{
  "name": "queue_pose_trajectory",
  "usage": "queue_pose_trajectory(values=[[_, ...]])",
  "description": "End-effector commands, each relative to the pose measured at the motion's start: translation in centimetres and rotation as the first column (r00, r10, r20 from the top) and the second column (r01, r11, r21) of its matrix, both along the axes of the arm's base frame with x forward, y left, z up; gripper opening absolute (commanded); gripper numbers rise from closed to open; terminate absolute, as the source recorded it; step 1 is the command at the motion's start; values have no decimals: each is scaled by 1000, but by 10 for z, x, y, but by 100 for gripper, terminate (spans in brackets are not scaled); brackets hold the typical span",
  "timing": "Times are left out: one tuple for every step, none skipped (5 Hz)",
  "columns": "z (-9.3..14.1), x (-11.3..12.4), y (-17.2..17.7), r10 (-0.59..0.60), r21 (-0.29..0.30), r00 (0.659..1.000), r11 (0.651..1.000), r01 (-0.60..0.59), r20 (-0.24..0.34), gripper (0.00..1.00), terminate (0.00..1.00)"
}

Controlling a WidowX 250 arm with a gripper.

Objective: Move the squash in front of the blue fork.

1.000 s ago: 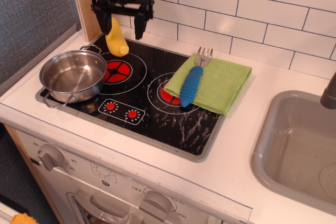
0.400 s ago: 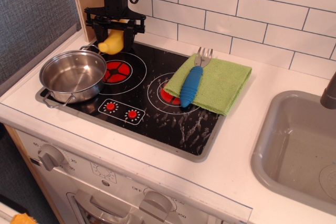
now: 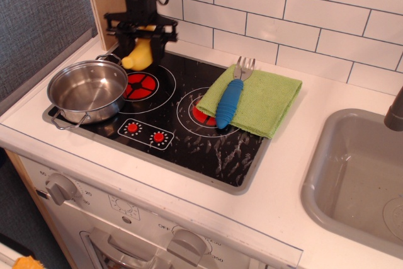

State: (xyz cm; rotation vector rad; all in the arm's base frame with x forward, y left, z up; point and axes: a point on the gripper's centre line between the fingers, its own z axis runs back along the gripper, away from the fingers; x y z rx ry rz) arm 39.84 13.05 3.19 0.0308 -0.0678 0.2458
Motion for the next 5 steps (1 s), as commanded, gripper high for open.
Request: queue_pose_trajectory(values=[[85, -46, -96, -255, 40, 946, 967, 252, 202, 0, 0], [59, -78, -112, -288, 29, 950, 958, 287, 120, 0, 0], [32, -99, -112, -326, 44, 945, 945, 324, 36, 0, 0], [10, -118, -115, -365, 67, 931, 928, 366, -26, 0, 0], [-8, -127, -116, -384, 86, 921, 917, 389, -69, 0, 0]])
